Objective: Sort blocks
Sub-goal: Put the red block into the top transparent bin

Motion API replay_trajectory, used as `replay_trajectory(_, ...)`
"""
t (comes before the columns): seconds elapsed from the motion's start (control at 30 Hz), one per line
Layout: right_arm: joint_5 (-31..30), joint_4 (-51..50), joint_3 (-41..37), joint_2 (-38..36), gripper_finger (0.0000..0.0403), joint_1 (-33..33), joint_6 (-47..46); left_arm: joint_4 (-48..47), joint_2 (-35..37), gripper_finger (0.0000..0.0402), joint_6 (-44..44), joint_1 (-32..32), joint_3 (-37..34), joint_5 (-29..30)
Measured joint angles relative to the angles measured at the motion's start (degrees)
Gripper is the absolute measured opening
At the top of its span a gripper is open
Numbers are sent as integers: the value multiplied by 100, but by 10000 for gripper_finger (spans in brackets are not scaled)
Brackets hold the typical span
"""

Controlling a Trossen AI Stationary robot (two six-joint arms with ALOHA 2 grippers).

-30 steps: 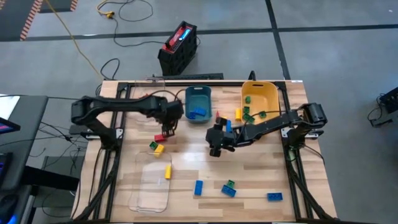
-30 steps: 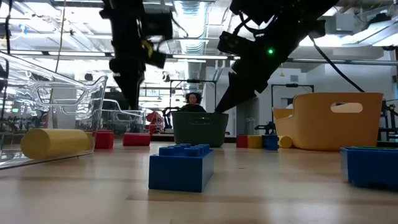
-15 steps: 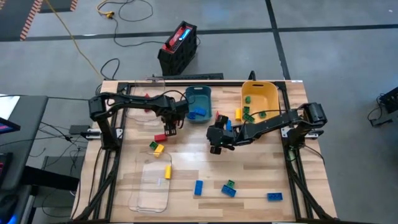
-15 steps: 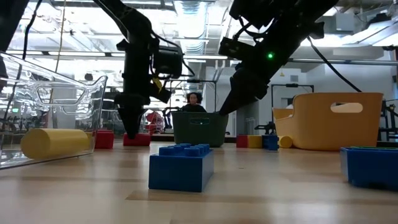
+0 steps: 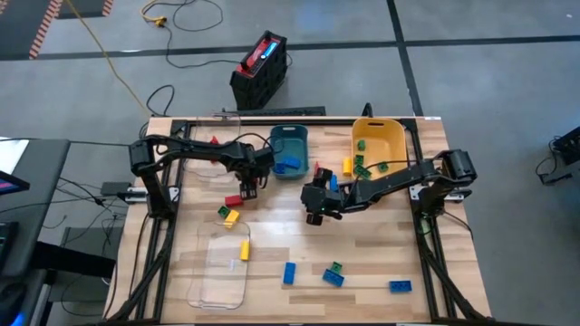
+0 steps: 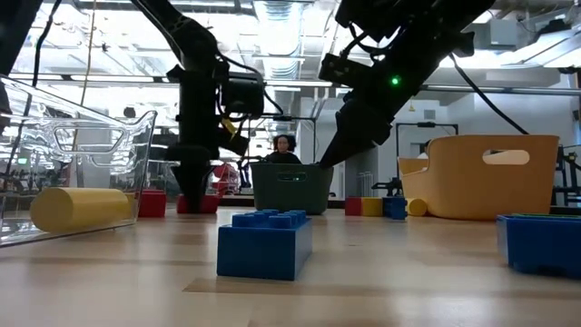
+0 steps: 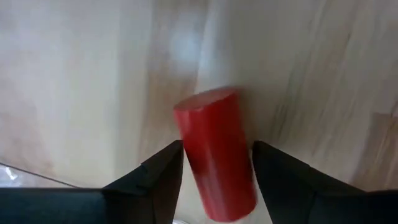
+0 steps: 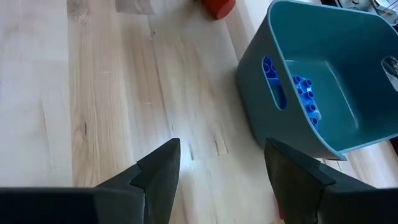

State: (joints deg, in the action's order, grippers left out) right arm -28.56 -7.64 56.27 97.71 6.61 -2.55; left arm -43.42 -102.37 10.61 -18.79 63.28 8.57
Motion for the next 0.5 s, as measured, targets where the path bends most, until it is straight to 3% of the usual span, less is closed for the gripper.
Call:
replay_trajectory(0.17, 2, 40, 0, 0, 243, 2, 0, 70, 0, 173, -144, 15, -34, -21)
replay_trajectory(0.3, 2, 44, 0, 0, 243, 0, 0, 42, 7, 118, -140, 141, -34, -18)
replay_trajectory(0.5, 7, 44, -2, 0, 243, 0, -4, 8, 192, 117, -176, 276, 34, -42)
